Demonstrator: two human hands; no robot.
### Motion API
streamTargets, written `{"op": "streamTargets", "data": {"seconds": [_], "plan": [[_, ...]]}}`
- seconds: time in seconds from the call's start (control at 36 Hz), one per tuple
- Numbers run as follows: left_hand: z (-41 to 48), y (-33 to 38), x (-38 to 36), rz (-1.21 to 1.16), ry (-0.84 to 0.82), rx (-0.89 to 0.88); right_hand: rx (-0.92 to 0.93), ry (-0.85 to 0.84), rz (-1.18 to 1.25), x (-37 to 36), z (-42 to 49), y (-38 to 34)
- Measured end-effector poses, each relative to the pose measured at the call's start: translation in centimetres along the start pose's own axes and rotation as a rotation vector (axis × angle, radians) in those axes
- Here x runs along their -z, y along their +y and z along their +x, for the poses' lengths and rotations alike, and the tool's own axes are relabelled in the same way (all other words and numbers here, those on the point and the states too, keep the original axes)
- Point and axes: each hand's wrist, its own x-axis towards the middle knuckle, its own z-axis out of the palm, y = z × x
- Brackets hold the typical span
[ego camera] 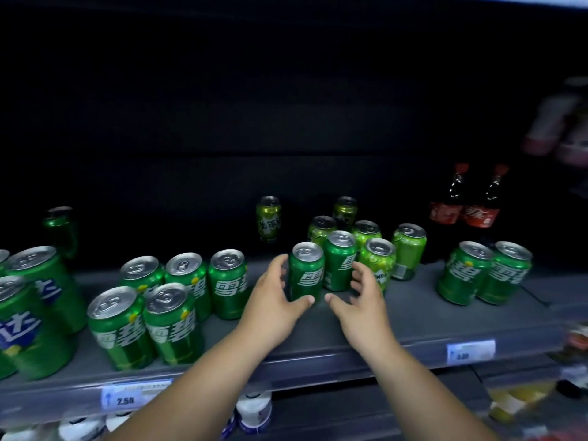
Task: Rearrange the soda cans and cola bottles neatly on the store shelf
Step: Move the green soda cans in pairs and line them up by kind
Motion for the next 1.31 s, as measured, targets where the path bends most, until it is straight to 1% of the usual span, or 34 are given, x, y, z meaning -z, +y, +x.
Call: {"op": "streamTargets", "data": {"seconds": [0.11,0.25,0.33,0.56,0.67,0.75,0.89,1.03,1.31], "plan": [[1.3,-0.7,-1.4,0.019,0.039,0.042,-0.021,-0.028,-0.025,1.4,0.5,0.6],[2.4,-1.1,-2.4,0.005,0.095,0.053,-0.061,0.009,-0.047,2.7,1.5,1.1],[2.7,-1.0,-2.8,0.003,0.118,0.052,-0.071,0.003,-0.078,3.2,2.5,0.7],[2.7,-1.1,-2.8,-0.016,0.121,0.064,-0.015,-0.074,-0.123,1.1,5.4,0.1],[2.6,-1.1,-2.6,-0.021,0.126,0.073,-0.02,-0.05,-0.125,0.6,5.4,-0.1],[2.1,-1.3,-2.4,-0.025,0.124,0.076,-0.029,-0.064,-0.131,1.1,4.8,0.0],[1.0,-1.6,-1.7,-0.045,0.127,0.089,0.008,-0.133,-0.147,1.9,3.2,0.7],[-0.7,-1.6,-1.1,-0.074,0.156,0.079,0.09,-0.195,-0.171,1.8,1.8,0.7],[-6.2,-1.6,1.7,-0.082,0.245,0.122,0.122,-0.322,-0.204,1.2,0.9,-0.2]]}}
